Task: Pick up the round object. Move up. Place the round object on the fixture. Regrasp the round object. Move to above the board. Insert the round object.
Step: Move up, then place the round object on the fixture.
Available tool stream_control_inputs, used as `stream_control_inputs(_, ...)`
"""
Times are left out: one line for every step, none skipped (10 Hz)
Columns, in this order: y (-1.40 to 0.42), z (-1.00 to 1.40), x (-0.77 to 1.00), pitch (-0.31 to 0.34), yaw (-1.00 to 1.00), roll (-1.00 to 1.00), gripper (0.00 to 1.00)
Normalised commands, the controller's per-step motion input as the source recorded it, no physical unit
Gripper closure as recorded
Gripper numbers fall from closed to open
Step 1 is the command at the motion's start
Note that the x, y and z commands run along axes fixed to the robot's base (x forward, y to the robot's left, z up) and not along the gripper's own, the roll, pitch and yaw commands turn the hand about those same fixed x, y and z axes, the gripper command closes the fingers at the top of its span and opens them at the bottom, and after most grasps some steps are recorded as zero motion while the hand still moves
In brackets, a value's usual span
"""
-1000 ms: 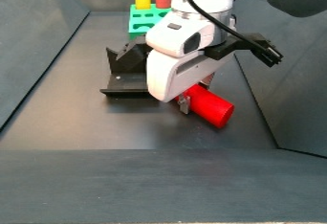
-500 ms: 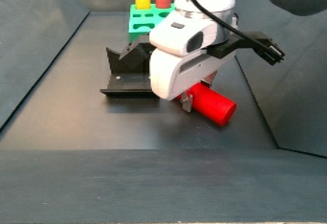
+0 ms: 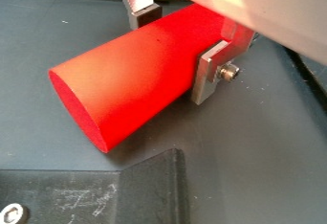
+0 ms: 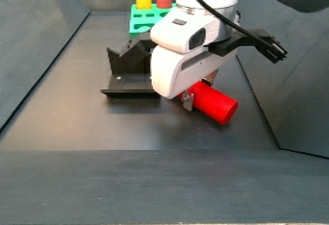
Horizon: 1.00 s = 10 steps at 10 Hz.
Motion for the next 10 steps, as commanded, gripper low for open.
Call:
stream_control_inputs(-0.04,0.83,0.00,0.001,-0.02,0.00,1.00)
stream_control_inputs(-0.03,0.71,-0.03,0.018,-0.03,0.01,1.00)
stream_control_inputs(-0.02,0.62,-0.03,0.019,-0.03,0.03,1.00)
stream_control_inputs(-0.01,0.43,-0.03,0.035,-0.03,0.06,1.00)
stream_control_inputs(0.00,0.28,-0.02,0.048,-0.02,0.07,1.00)
stream_control_inputs(0.00,1.00,0.00,0.000,0.00,0.00,1.00)
stream_control_inputs(0.00,1.00,0.00,-0.001,0.00,0.01,1.00)
stream_control_inputs(0.00,1.00,-0.01,0.022,0.00,0.02,1.00)
stream_control_inputs(0.00,1.00,-0.02,0.029,-0.01,0.04,1.00)
stream_control_inputs(0.00,1.00,-0.02,0.039,-0.01,0.06,1.00)
